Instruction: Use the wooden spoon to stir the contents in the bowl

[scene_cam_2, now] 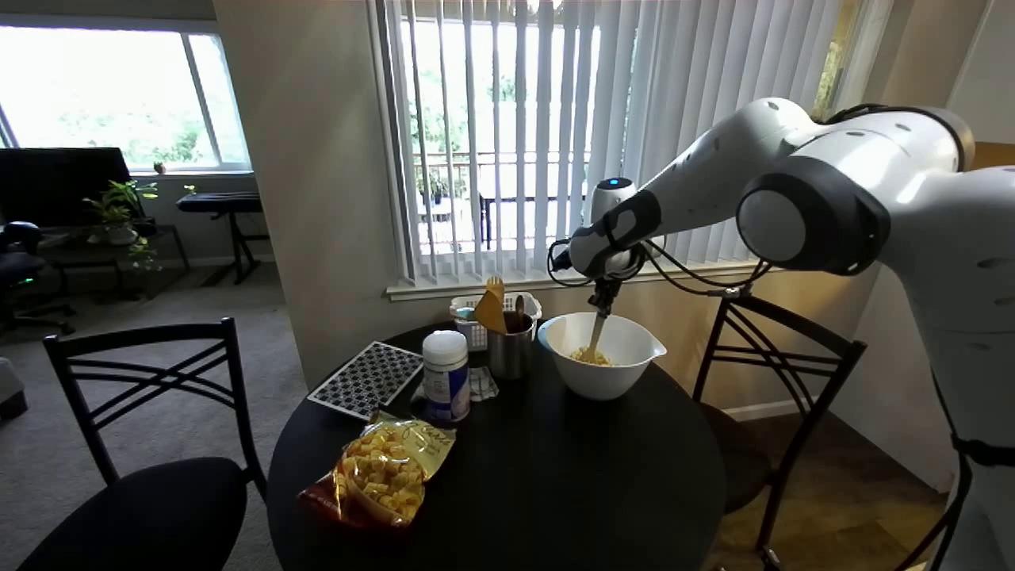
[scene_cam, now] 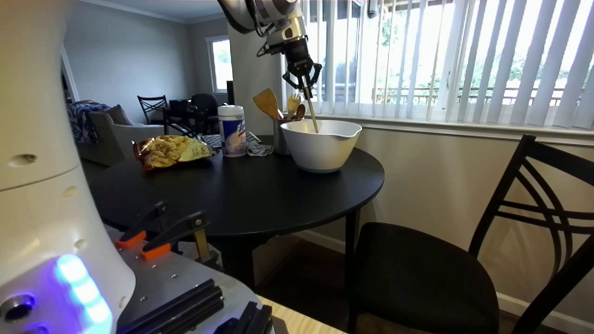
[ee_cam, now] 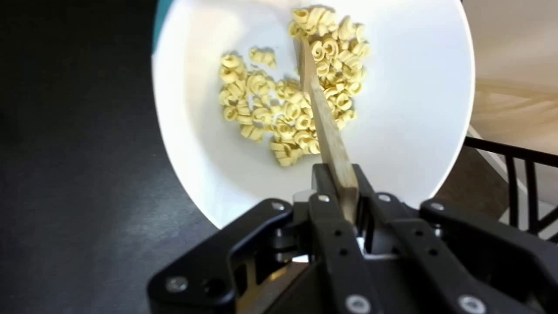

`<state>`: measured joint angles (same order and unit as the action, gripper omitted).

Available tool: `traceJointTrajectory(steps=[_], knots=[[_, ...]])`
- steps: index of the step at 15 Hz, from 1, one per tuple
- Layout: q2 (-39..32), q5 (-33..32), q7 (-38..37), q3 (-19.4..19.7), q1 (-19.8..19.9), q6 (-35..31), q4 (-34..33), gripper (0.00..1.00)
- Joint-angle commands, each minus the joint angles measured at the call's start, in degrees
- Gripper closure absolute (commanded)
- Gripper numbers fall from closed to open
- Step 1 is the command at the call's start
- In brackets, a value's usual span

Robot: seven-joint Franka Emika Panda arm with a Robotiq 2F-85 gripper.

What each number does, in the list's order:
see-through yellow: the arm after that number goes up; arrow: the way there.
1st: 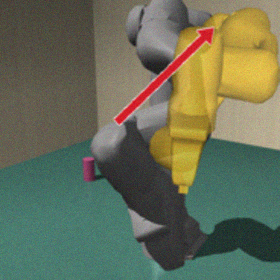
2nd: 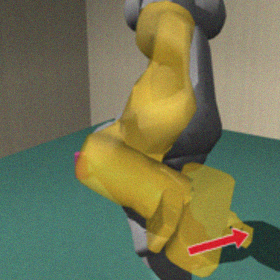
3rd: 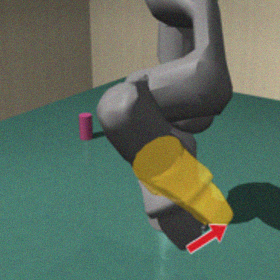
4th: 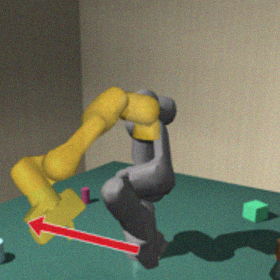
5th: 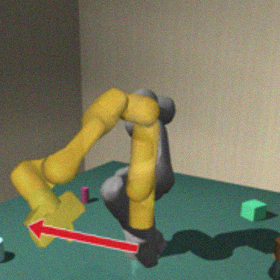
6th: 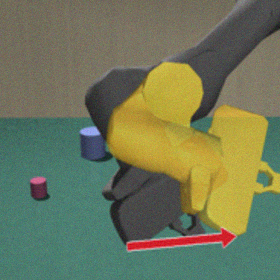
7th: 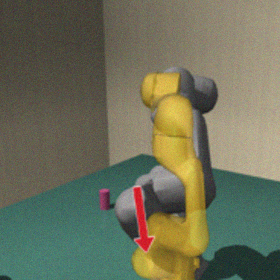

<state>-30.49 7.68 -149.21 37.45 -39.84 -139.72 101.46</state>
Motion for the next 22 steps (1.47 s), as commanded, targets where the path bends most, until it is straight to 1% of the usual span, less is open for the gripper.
traceJointTrajectory(steps=[1,3,5,6,7,9,10,11,12,14,16,19,21,22], knots=[[-2.55,1.66,0.0,11.92,-9.58,-1.38,2.49,0.97],[-0.33,-2.27,0.0,12.23,-10.72,-0.45,5.13,0.97],[1.59,-3.31,3.31,11.82,-11.3,0.23,7.56,0.97],[5.44,-9.73,2.0,5.46,-6.48,0.64,8.74,0.97],[6.87,-11.45,4.55,3.5,-5.31,0.82,9.9,0.97],[9.7,-16.12,5.64,-1.96,-1.33,0.58,11.28,0.97],[11.13,-17.69,6.2,-4.79,1.15,0.59,11.84,0.63],[12.15,-19.19,6.31,-7.52,3.64,0.92,12.15,0.62],[13.01,-20.14,6.38,-10.57,6.4,0.9,12.71,0.57],[14.27,-21.48,6.65,-16.59,12.09,1.43,13.53,0.45],[14.89,-22.27,6.54,-21.54,17.01,1.79,14.09,0.32],[15.83,-22.11,6.24,-26.16,21.98,2.38,14.67,0.14],[16.86,-22.01,6.0,-28.1,24.09,3.23,14.8,0.02],[17.74,-22.2,5.46,-28.76,24.73,4.0,14.82,0.01]])
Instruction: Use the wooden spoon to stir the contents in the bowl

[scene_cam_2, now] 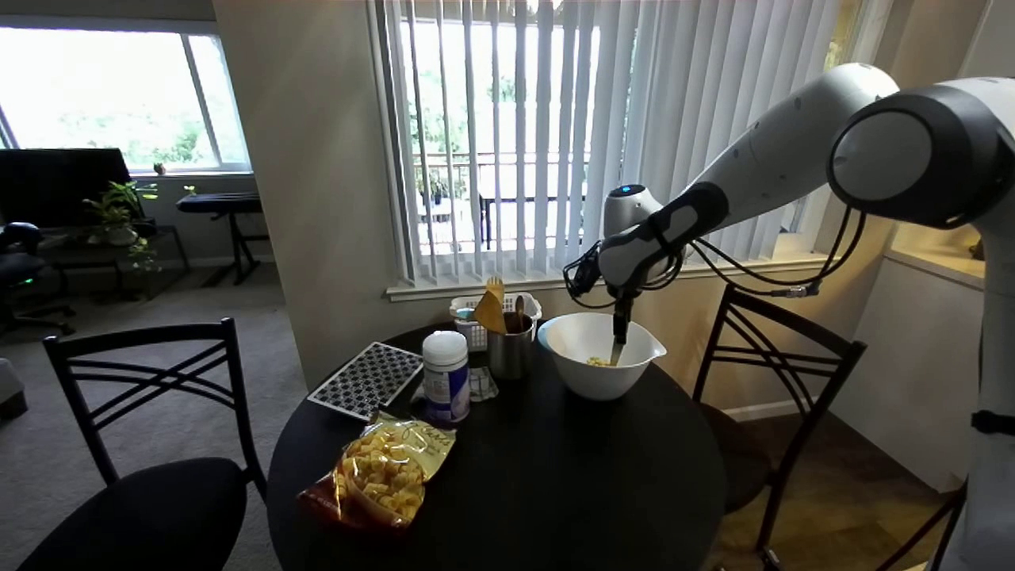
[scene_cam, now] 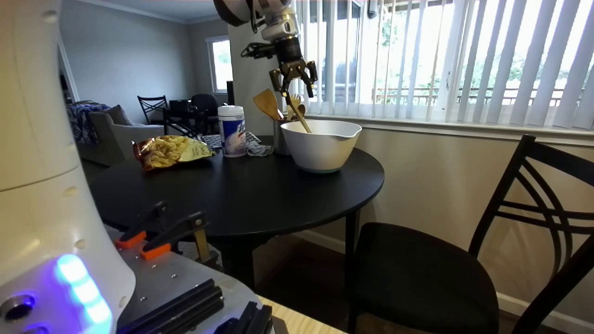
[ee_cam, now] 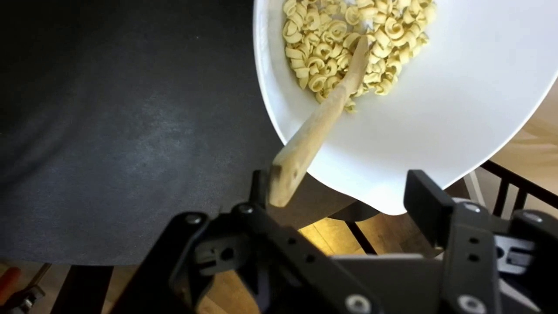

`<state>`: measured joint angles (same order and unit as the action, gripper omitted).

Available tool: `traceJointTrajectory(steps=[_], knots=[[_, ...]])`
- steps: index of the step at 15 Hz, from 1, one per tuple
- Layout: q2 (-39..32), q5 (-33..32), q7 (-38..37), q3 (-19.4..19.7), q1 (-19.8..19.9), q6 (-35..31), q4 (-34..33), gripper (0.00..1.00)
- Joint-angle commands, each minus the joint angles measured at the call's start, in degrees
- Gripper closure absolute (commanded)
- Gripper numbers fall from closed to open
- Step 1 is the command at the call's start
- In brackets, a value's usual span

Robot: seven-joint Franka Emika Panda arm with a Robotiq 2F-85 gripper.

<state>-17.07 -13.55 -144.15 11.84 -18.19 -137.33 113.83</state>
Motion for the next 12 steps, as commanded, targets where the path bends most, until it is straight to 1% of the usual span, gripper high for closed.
traceJointTrajectory(steps=[1,3,4,5,7,11,12], knots=[[5.17,-1.26,0.12,-3.78,3.65,2.05,2.53,0.0],[7.14,-1.54,-0.55,-5.03,4.41,3.61,2.58,0.0],[8.05,-1.24,0.29,-5.85,4.82,5.17,2.54,0.0],[8.79,0.35,1.46,-6.94,5.54,6.8,2.38,0.0],[9.76,0.49,0.96,-8.33,6.33,9.01,2.08,0.0],[10.62,0.87,0.47,-10.28,7.75,12.17,1.51,0.0],[8.71,-0.31,-0.18,-10.51,7.86,11.22,-0.05,0.0]])
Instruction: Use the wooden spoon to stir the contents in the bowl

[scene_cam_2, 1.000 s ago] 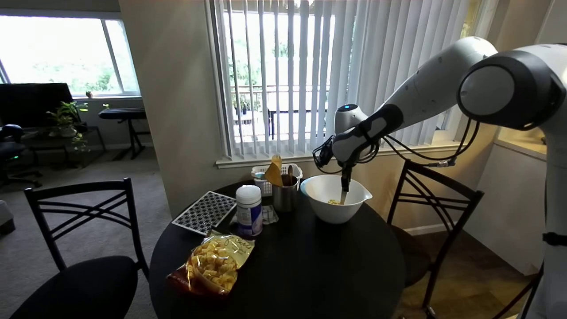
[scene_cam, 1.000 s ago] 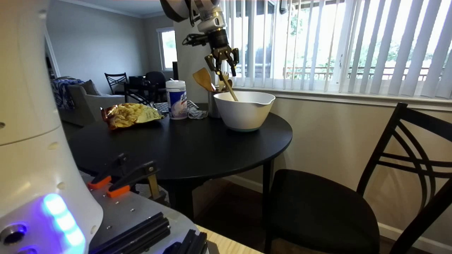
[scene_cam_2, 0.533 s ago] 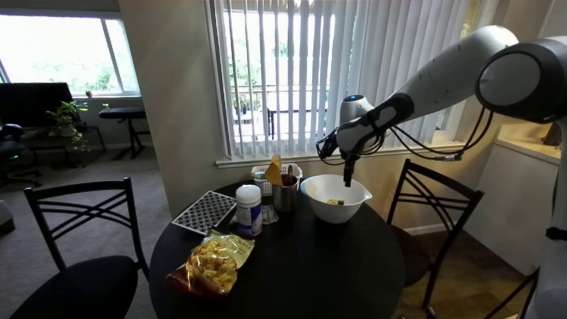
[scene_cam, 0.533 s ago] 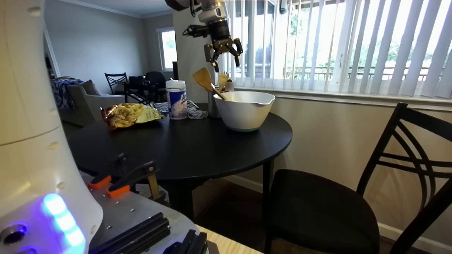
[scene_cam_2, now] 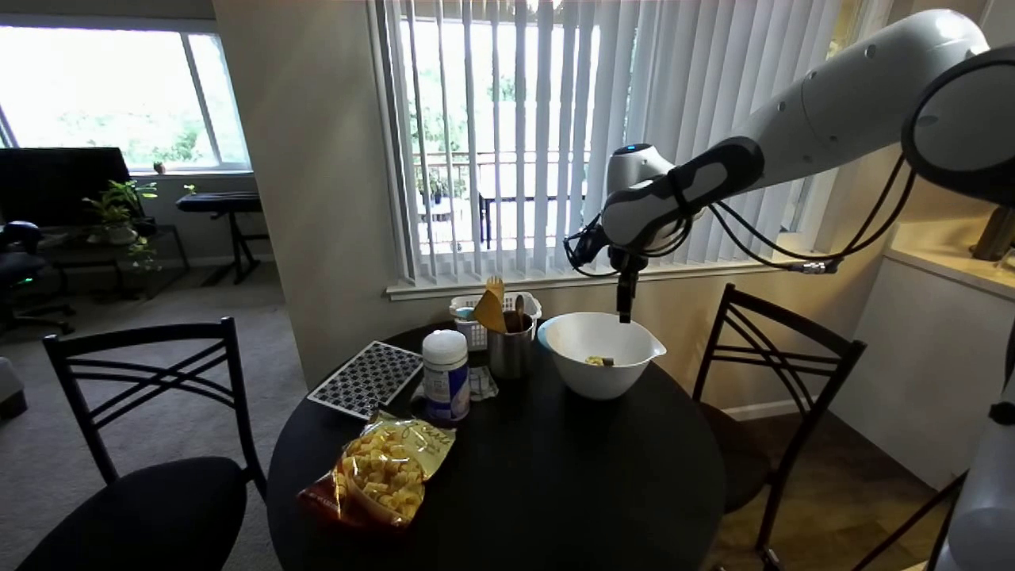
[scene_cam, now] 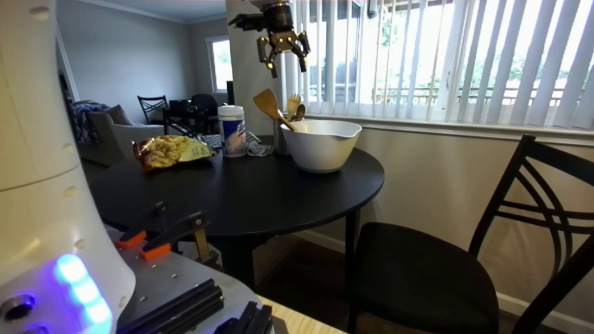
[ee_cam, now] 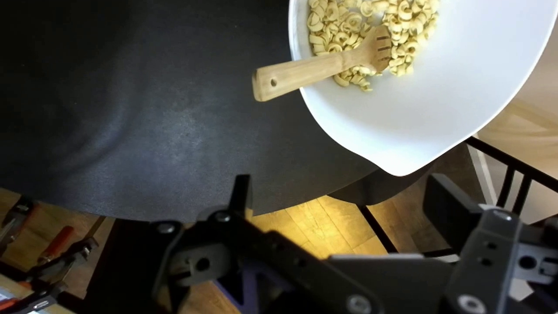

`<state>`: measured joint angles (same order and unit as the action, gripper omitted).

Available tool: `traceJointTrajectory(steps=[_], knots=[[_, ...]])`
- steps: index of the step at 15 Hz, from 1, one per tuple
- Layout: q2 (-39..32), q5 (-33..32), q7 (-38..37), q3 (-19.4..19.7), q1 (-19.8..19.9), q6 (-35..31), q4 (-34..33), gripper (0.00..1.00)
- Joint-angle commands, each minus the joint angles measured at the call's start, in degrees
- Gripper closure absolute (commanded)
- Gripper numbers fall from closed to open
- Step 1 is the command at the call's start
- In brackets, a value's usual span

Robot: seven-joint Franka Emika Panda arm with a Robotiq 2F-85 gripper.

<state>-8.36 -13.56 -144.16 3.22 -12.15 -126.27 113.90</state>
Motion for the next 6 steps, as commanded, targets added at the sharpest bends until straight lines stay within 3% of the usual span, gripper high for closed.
traceJointTrajectory(steps=[1,6], knots=[[0.02,-0.29,-0.16,-2.1,1.99,0.32,-0.15,0.0],[-0.3,-0.27,-0.15,-2.39,2.25,0.31,-0.21,0.0]])
